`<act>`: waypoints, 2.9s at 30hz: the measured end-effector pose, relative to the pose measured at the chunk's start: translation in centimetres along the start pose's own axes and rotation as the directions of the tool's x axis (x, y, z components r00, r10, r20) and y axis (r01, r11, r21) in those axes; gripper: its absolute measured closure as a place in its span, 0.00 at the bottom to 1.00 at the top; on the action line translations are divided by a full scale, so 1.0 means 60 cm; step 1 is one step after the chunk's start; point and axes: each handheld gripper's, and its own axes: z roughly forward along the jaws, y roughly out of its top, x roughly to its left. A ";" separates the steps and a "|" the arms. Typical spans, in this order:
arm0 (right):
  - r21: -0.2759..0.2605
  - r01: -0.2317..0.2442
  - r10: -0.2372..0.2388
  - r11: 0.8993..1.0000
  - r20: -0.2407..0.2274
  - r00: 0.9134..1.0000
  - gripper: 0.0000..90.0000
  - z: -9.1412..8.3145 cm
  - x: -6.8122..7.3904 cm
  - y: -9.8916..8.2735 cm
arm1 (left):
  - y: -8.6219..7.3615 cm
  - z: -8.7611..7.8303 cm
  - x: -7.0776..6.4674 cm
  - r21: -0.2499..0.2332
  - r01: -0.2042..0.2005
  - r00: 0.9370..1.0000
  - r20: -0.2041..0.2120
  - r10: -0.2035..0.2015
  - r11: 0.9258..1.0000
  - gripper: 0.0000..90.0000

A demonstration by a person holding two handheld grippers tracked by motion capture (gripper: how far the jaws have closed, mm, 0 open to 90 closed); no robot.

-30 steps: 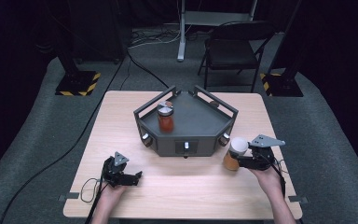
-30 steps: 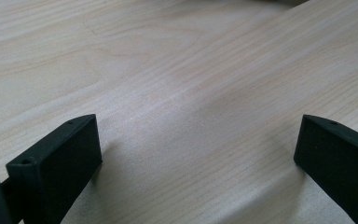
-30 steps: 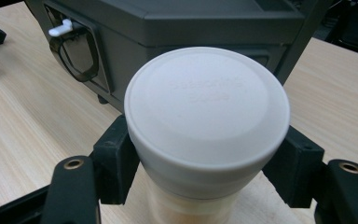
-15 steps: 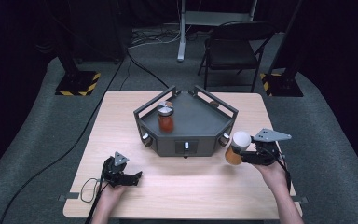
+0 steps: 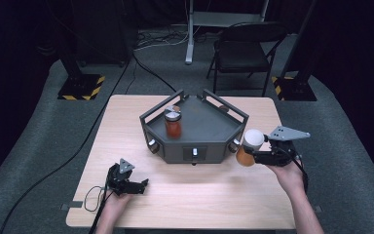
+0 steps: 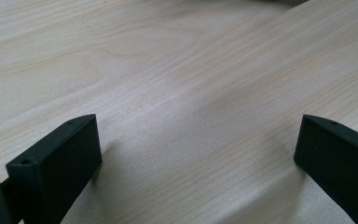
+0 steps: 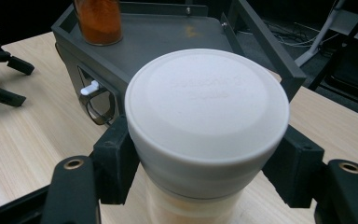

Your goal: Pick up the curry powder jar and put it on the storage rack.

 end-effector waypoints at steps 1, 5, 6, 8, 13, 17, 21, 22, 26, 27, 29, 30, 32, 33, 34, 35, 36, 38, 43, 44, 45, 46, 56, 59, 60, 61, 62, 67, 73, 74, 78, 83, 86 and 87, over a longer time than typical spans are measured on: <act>0.000 0.005 -0.005 1.000 0.002 1.000 0.37 -0.001 0.001 0.004 | 0.000 0.000 0.000 0.000 0.000 1.000 0.000 0.000 1.000 0.00; -0.004 0.017 -0.017 1.000 0.004 1.000 0.37 -0.004 0.003 0.019 | 0.000 0.000 0.000 0.000 0.000 1.000 0.000 0.000 1.000 0.00; -0.007 0.016 -0.016 1.000 0.004 1.000 0.37 -0.004 0.002 0.023 | 0.000 0.000 0.000 0.000 0.000 1.000 0.000 0.000 1.000 0.00; -0.010 0.018 -0.018 1.000 0.003 1.000 0.37 -0.005 0.001 0.030 | 0.000 0.000 0.000 0.000 0.000 1.000 0.000 0.000 1.000 0.00; -0.019 0.024 -0.024 1.000 0.005 1.000 0.37 -0.004 0.000 0.047 | 0.000 0.000 0.000 0.000 0.000 1.000 0.000 0.000 1.000 0.00; -0.026 0.033 -0.032 0.999 0.015 0.999 0.37 -0.003 0.004 0.061 | 0.000 0.000 0.000 0.000 0.000 1.000 0.000 0.000 1.000 0.00; -0.031 0.042 -0.041 0.999 0.019 0.999 0.37 -0.003 0.007 0.074 | 0.000 0.000 0.000 0.000 0.000 1.000 0.000 0.000 1.000 0.00; -0.034 0.046 -0.045 0.998 0.021 0.999 0.37 -0.003 0.008 0.078 | 0.000 0.000 0.000 0.000 0.000 1.000 0.000 0.000 1.000 0.00; -0.040 0.050 -0.049 0.998 0.021 0.999 0.37 -0.001 0.009 0.090 | 0.000 0.000 0.000 0.000 0.000 1.000 0.000 0.000 1.000 0.00; -0.041 0.048 -0.048 0.998 0.020 0.999 0.37 0.001 0.008 0.092 | 0.000 0.000 0.000 0.000 0.000 1.000 0.000 0.000 1.000 0.00; -0.044 0.044 -0.044 0.998 0.020 0.999 0.37 0.003 0.008 0.097 | 0.000 0.000 0.001 0.000 -0.001 1.000 0.002 0.001 1.000 0.00; -0.046 0.044 -0.043 0.998 0.021 0.999 0.37 0.005 0.008 0.099 | 0.000 0.000 0.001 0.000 -0.001 1.000 0.002 0.001 1.000 0.00; -0.047 0.043 -0.042 0.998 0.023 0.999 0.37 0.008 0.009 0.104 | 0.000 0.000 0.001 0.000 -0.001 1.000 0.002 0.001 1.000 0.00; -0.047 0.043 -0.042 0.998 0.024 0.999 0.37 0.010 0.009 0.107 | 0.000 0.000 0.001 0.000 -0.001 1.000 0.002 0.001 1.000 0.00; -0.047 0.044 -0.043 0.998 0.025 0.999 0.37 0.012 0.010 0.110 | 0.000 0.000 0.001 0.000 -0.001 1.000 0.002 0.001 1.000 0.00; -0.047 0.045 -0.044 0.998 0.026 0.999 0.37 0.013 0.011 0.113 | 0.000 0.000 0.001 0.000 -0.001 1.000 0.002 0.001 1.000 0.00; -0.048 0.049 -0.047 0.998 0.027 0.998 0.37 0.015 0.012 0.116 | 0.000 0.000 0.001 0.000 -0.001 1.000 0.002 0.001 1.000 0.00; -0.052 0.057 -0.055 0.997 0.030 0.998 0.37 0.018 0.013 0.121 | 0.000 0.000 0.001 0.000 -0.001 1.000 0.002 0.001 1.000 0.00; -0.044 0.065 -0.063 0.997 0.032 0.997 0.37 0.029 0.013 0.137 | 0.000 0.000 0.001 0.000 -0.001 1.000 0.002 0.001 1.000 0.00; -0.042 0.067 -0.066 0.997 0.034 0.997 0.37 0.031 0.014 0.140 | 0.000 0.000 0.001 0.000 -0.001 1.000 0.002 0.001 1.000 0.00; -0.042 0.067 -0.065 0.997 0.034 0.997 0.37 0.034 0.014 0.143 | 0.000 0.000 0.001 0.000 -0.001 1.000 0.002 0.001 1.000 0.00; -0.044 0.064 -0.062 0.997 0.033 0.998 0.37 0.036 0.014 0.145 | 0.000 0.000 0.001 0.000 -0.001 1.000 0.002 0.001 1.000 0.00; -0.039 0.055 -0.055 0.998 0.018 0.998 0.37 0.065 0.017 0.162 | 0.000 0.000 0.001 0.001 -0.001 1.000 0.002 0.001 1.000 0.00; -0.034 0.049 -0.049 0.998 0.013 0.999 0.37 0.078 0.019 0.165 | 0.000 0.000 0.001 0.000 -0.001 1.000 0.002 0.001 1.000 0.00; -0.033 0.048 -0.048 0.998 0.013 0.999 0.37 0.081 0.020 0.165 | 0.000 0.000 0.001 0.000 -0.001 1.000 0.002 0.001 1.000 0.00; -0.031 0.043 -0.043 0.999 0.012 0.999 0.37 0.085 0.020 0.165 | 0.000 0.000 0.001 0.001 -0.002 1.000 0.002 0.002 1.000 0.00; -0.032 0.039 -0.038 0.999 0.010 0.999 0.37 0.090 0.020 0.164 | 0.000 0.000 0.001 0.000 -0.001 1.000 0.002 0.001 1.000 0.00; -0.018 0.024 -0.024 1.000 0.001 1.000 0.37 0.111 0.022 0.167 | 0.000 0.000 0.001 0.000 -0.001 1.000 0.002 0.001 1.000 0.00; -0.010 0.003 -0.003 1.000 0.006 1.000 0.37 0.135 0.024 0.168 | 0.000 0.000 0.001 0.000 -0.001 1.000 0.002 0.001 1.000 0.00; -0.005 -0.003 0.003 1.000 0.006 1.000 0.37 0.139 0.023 0.168 | 0.000 0.000 0.001 0.000 -0.001 1.000 0.003 0.001 1.000 0.00; 0.007 -0.018 0.018 1.000 0.013 1.000 0.37 0.153 0.023 0.169 | 0.000 0.000 0.001 0.000 -0.001 1.000 0.003 0.001 1.000 0.00; 0.017 -0.022 0.022 1.000 0.018 1.000 0.37 0.162 0.025 0.167 | 0.000 0.000 0.001 0.000 -0.001 1.000 0.003 0.001 1.000 0.00; 0.016 -0.045 0.045 0.999 0.010 0.999 0.37 0.166 0.018 0.164 | 0.000 0.000 0.001 0.000 -0.001 1.000 0.003 0.001 1.000 0.00; 0.009 -0.054 0.054 0.998 0.008 0.999 0.37 0.167 0.016 0.161 | 0.000 0.000 0.001 0.000 -0.001 1.000 0.003 0.001 1.000 0.00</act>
